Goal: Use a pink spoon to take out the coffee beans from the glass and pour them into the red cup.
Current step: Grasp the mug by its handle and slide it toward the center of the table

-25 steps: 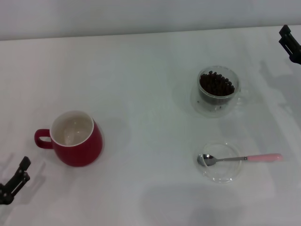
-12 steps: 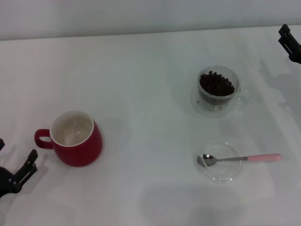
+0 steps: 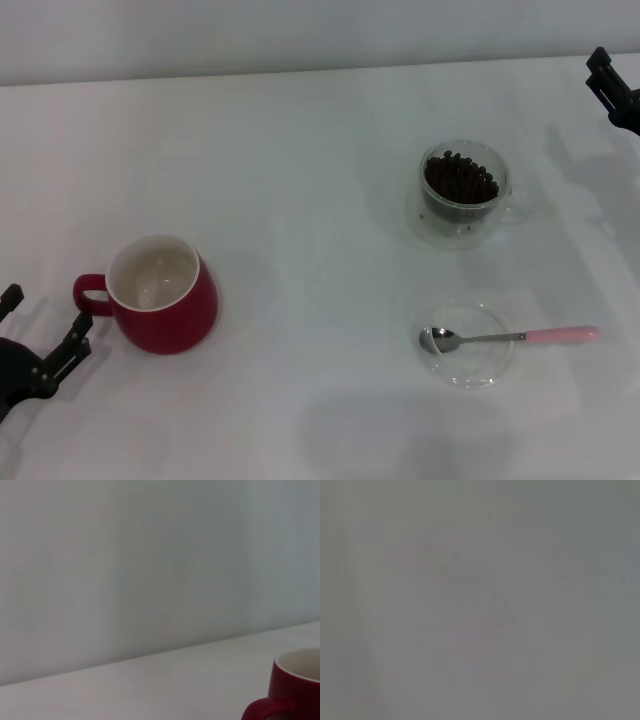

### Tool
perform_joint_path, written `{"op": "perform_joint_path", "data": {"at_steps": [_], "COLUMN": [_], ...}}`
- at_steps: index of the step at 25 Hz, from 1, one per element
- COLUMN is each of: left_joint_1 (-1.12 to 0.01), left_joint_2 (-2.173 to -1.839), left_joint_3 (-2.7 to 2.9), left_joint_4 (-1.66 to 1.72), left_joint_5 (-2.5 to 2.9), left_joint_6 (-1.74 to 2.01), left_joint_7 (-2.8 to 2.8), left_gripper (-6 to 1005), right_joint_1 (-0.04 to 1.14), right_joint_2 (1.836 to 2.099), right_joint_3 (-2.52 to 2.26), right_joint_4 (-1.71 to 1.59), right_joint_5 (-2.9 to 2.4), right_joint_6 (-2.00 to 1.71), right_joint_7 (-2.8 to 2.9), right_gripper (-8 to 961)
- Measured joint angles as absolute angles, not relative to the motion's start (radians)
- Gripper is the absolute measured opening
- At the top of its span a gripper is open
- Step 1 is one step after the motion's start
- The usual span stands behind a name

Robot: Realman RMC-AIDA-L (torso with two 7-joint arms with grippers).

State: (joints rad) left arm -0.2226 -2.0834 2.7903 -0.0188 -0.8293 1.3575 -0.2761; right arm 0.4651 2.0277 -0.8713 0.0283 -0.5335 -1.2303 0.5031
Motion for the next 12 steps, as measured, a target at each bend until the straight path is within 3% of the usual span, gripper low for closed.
{"op": "perform_joint_path", "data": {"at_steps": [12], "left_joint_1": [-0.269], "left_joint_2": [-2.084], "left_joint_3": [2.784], "left_joint_4": [-0.018], "left_joint_5": [-0.837], "left_joint_6": [1.327], "left_joint_7": [-0.259], "left_gripper": [875], "right_joint_1": [0.470], "right_joint_2": [2.028], "right_joint_3": [-0.871], "right_joint_4": [0.031], "right_joint_5": [-0.535], "right_joint_6": [-1.231], "right_joint_7": [0.503], "right_gripper": [859]}}
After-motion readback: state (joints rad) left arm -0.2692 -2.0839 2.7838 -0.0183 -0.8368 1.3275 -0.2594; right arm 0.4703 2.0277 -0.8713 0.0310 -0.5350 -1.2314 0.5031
